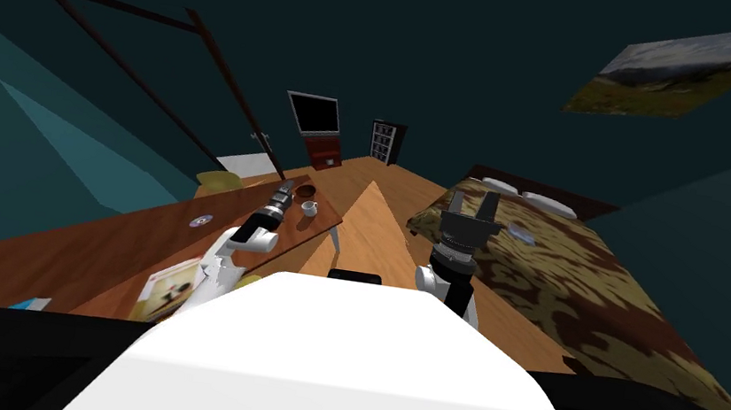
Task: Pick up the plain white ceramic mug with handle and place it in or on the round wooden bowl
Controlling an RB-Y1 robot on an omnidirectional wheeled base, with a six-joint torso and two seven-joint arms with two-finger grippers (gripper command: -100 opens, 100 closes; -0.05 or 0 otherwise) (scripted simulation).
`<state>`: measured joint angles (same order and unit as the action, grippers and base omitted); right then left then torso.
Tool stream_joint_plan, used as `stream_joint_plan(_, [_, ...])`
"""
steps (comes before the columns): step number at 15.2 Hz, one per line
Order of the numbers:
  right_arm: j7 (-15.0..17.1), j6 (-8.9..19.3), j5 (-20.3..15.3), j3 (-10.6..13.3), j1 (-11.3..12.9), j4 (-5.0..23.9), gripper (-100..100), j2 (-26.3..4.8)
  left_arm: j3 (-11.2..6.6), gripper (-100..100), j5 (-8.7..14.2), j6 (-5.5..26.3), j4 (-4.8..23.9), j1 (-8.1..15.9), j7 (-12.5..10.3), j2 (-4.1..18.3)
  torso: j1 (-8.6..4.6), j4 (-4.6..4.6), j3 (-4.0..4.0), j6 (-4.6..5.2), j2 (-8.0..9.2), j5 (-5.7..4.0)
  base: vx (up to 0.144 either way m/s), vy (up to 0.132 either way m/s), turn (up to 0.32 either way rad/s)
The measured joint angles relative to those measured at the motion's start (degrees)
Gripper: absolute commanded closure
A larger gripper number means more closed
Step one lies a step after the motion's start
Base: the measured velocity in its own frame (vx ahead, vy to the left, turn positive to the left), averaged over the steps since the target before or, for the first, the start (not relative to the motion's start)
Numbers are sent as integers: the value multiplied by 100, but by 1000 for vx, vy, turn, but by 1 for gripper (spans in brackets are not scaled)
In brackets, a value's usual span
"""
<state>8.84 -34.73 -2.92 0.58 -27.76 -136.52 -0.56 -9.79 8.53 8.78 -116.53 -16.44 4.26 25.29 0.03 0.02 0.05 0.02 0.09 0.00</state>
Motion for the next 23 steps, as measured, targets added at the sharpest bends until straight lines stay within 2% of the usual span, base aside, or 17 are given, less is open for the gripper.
stream_joint_plan(11, [0, 0, 0, -1, -1, 0, 0, 0, -417, -100, 270, 1259, 726, 294, 390, 353, 4, -2, -5, -3, -9, 1, -5, -7, -103])
stream_joint_plan(23, [0, 0, 0, 0, -1, 0, 0, 0, -877, -100, 506, 2689, 1451, 610, 830, 572, 9, -4, -10, 0, -18, 2, 14, 4, -116])
